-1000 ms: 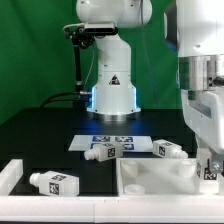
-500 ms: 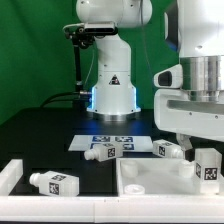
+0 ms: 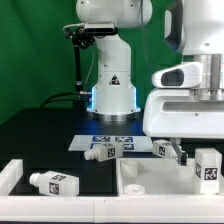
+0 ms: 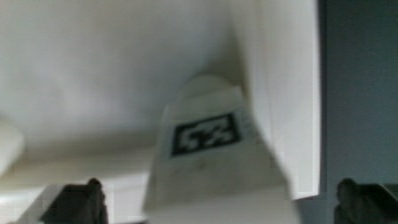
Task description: Assemble one leg
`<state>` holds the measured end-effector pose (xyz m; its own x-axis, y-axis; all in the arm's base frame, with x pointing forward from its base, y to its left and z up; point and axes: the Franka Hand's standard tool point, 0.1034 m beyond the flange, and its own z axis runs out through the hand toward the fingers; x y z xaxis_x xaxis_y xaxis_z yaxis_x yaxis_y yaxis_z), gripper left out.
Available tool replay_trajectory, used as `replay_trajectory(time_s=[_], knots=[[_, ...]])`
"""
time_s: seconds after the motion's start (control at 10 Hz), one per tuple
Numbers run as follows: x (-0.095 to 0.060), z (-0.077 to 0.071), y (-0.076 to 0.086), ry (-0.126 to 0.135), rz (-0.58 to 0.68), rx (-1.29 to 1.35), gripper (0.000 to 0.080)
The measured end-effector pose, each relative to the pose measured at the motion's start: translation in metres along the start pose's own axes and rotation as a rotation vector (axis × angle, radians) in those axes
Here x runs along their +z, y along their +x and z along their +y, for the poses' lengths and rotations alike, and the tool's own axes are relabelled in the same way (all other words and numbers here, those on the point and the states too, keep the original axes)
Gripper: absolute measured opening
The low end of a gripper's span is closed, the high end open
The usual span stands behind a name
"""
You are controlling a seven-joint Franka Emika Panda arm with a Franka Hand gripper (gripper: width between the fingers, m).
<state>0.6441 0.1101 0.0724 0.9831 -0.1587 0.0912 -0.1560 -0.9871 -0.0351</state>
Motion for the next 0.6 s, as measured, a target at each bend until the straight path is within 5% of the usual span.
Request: replay_trajectory(time_s=[0.1, 0.2, 0.3, 0.6], knots=[[0.0008, -0.0008, -0.001, -0.002, -0.001, 0.078, 0.0649], [0.0008, -0.0003, -0.0009, -0.003, -0.001, 0.071, 0.0561], [0.0009, -0.0005, -0.001, 0.0, -0.002, 0.136, 0.0377], [0.0011, 0.0004, -0.0009, -0.002, -0.002, 0.328, 0.0284]])
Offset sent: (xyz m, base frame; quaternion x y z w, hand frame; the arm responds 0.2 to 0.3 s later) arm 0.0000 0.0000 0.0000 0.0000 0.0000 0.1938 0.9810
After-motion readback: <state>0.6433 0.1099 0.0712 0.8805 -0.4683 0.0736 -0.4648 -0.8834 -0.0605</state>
